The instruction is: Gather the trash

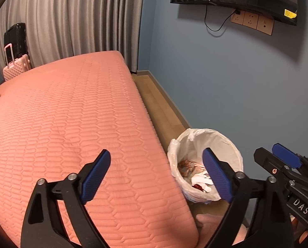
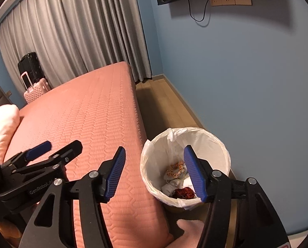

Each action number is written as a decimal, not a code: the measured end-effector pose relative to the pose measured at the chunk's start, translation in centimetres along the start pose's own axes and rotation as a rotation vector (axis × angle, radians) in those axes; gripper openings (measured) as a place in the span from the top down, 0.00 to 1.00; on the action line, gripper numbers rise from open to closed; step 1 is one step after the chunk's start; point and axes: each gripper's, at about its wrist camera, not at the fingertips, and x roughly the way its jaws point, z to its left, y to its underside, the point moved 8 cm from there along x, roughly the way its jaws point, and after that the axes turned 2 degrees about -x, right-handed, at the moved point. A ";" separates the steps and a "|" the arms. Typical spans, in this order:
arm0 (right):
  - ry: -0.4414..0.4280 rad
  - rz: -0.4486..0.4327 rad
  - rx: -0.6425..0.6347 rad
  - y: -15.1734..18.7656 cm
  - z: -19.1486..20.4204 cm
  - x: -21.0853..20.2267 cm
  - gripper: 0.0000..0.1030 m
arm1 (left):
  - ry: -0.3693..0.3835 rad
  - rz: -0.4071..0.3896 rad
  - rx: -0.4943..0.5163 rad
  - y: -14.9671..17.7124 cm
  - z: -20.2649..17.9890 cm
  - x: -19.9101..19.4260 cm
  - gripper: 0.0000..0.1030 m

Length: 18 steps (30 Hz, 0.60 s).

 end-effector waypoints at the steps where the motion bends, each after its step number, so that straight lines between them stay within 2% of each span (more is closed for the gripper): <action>1: 0.009 0.000 -0.004 0.2 0.1 -0.1 0.42 | -0.004 -0.002 0.002 0.2 0.2 -0.2 0.15; 8: 0.044 0.009 -0.037 1.5 0.6 -0.6 0.40 | -0.017 0.013 -0.005 1.5 1.2 -0.6 0.11; 14: 0.059 0.010 -0.042 2.5 0.5 -1.1 0.28 | -0.016 0.028 -0.002 2.8 1.5 -0.9 0.08; 17: 0.063 0.015 -0.039 3.1 0.4 -1.1 0.27 | -0.015 0.037 -0.005 3.4 1.6 -0.9 0.08; 18: 0.064 0.016 -0.039 3.2 0.4 -1.1 0.23 | -0.015 0.040 -0.006 3.6 1.6 -1.0 0.08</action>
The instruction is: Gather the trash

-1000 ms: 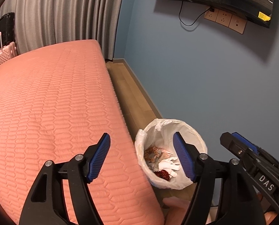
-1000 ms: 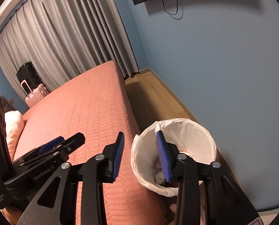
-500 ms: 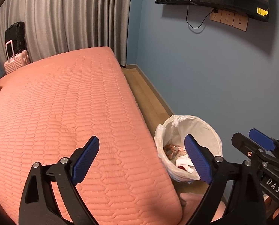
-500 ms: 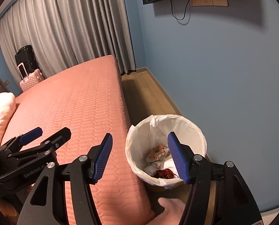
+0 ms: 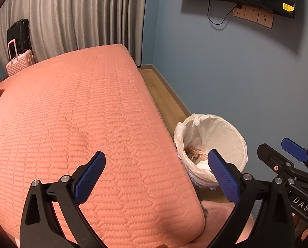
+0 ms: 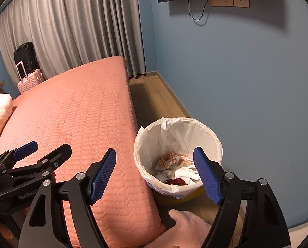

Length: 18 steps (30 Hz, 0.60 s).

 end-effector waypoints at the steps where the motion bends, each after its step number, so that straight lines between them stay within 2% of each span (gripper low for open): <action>1: 0.002 0.003 0.000 0.3 0.0 0.0 0.18 | -0.001 0.004 -0.001 0.2 0.0 0.0 0.07; 8: 0.021 -0.008 0.003 1.2 -0.6 -0.2 0.17 | -0.002 0.024 -0.012 1.3 0.2 0.3 0.07; 11: 0.032 -0.009 0.006 1.4 -0.9 -0.2 0.05 | -0.014 0.022 0.001 1.6 0.0 0.4 0.07; 18: 0.077 -0.010 -0.013 2.1 -1.5 -0.3 0.05 | -0.021 0.029 -0.001 2.1 -0.3 0.6 0.07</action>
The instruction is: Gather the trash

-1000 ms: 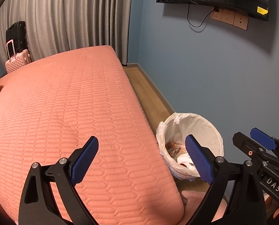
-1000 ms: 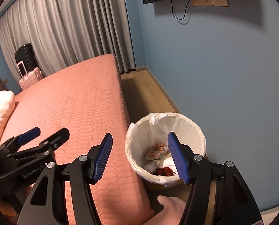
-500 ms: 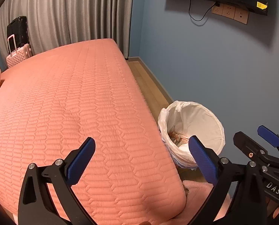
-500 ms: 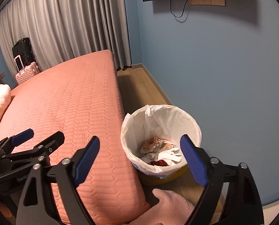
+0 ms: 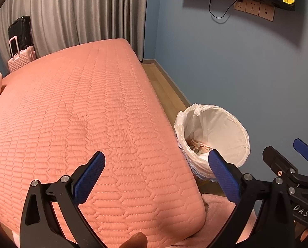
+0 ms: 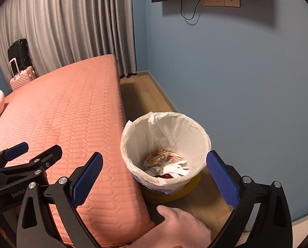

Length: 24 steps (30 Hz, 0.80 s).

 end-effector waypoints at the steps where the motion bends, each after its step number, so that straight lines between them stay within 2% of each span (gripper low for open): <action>1: 0.004 0.000 -0.001 0.1 -0.1 0.0 0.05 | -0.004 -0.001 0.004 0.0 0.0 0.0 0.07; 24: 0.025 0.041 0.034 1.6 -1.5 0.8 0.05 | -0.081 0.003 0.001 1.0 0.0 0.5 0.07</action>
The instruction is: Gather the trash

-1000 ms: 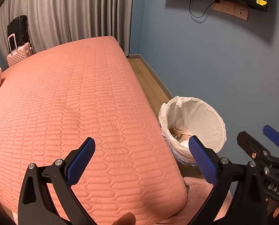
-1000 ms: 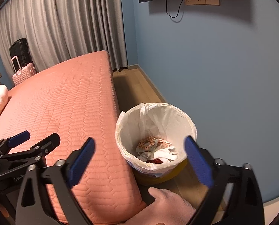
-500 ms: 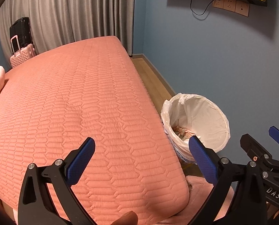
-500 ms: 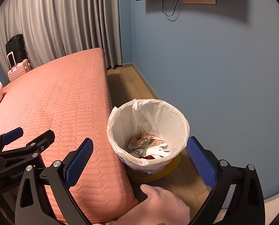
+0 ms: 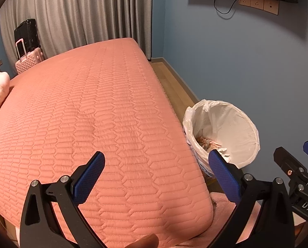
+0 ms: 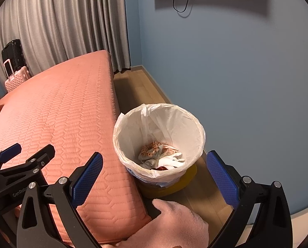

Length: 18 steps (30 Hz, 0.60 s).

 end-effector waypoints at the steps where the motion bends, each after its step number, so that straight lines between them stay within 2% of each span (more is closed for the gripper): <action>1: 0.002 0.000 0.001 0.0 -0.1 0.0 0.05 | -0.001 0.000 0.000 0.0 -0.1 0.0 0.07; 18: 0.008 0.017 -0.003 0.8 -0.3 0.6 0.05 | -0.017 0.016 0.009 0.6 -0.4 0.2 0.07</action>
